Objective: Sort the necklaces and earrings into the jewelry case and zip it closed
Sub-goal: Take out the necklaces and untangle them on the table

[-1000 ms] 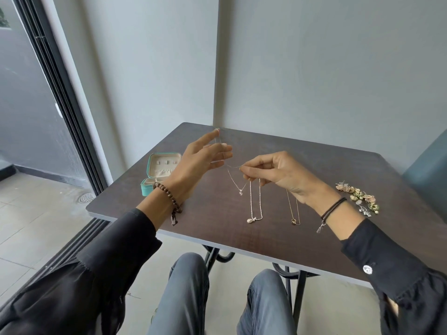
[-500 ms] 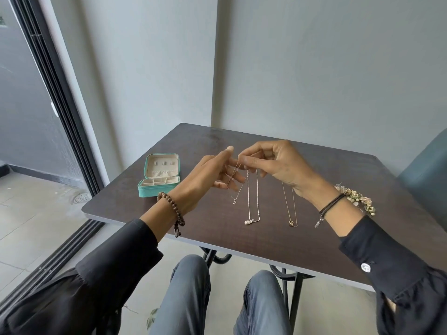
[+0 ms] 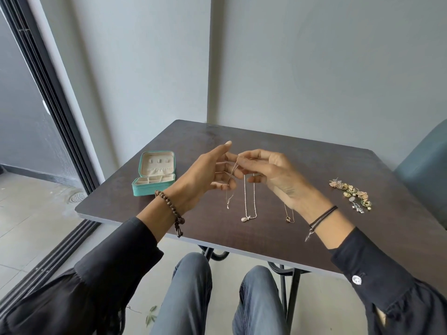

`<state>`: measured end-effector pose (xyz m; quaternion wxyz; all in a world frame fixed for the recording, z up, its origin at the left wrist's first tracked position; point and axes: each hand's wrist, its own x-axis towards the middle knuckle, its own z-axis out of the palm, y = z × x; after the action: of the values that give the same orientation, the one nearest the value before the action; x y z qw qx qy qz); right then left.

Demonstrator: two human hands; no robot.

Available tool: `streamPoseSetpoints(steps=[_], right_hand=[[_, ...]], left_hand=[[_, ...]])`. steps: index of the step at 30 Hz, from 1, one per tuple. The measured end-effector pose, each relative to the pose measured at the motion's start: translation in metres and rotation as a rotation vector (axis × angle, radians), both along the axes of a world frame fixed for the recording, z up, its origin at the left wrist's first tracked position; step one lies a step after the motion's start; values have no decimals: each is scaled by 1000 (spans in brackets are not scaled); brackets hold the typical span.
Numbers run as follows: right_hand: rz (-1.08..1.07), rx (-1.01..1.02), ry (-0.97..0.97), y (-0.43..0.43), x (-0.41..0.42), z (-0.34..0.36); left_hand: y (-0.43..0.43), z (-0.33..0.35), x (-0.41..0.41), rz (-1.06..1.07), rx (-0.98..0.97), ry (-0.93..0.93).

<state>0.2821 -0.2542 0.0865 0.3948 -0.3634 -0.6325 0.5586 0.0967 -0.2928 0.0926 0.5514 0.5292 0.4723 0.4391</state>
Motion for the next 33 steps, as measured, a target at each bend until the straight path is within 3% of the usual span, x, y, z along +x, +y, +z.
streamPoseSetpoints(steps=[7,14,21,25,30,33], right_hand=[[60,-45,26,0,5,-5],[58,-13,-54,-6,4,-16],[93,-17,-67,-10,-1,-19],[143,-62,3,-7,-3,-13],[186,-194,253,-1,-7,6],[208,-197,253,-1,-12,17]], left_hand=[[1,7,0,44,-45,-93],[1,12,-5,46,-114,-321],[0,8,-7,55,-82,-429],[2,2,-11,51,-9,-347],[2,-3,-18,31,56,-209],[-1,-3,-19,-2,92,-150]])
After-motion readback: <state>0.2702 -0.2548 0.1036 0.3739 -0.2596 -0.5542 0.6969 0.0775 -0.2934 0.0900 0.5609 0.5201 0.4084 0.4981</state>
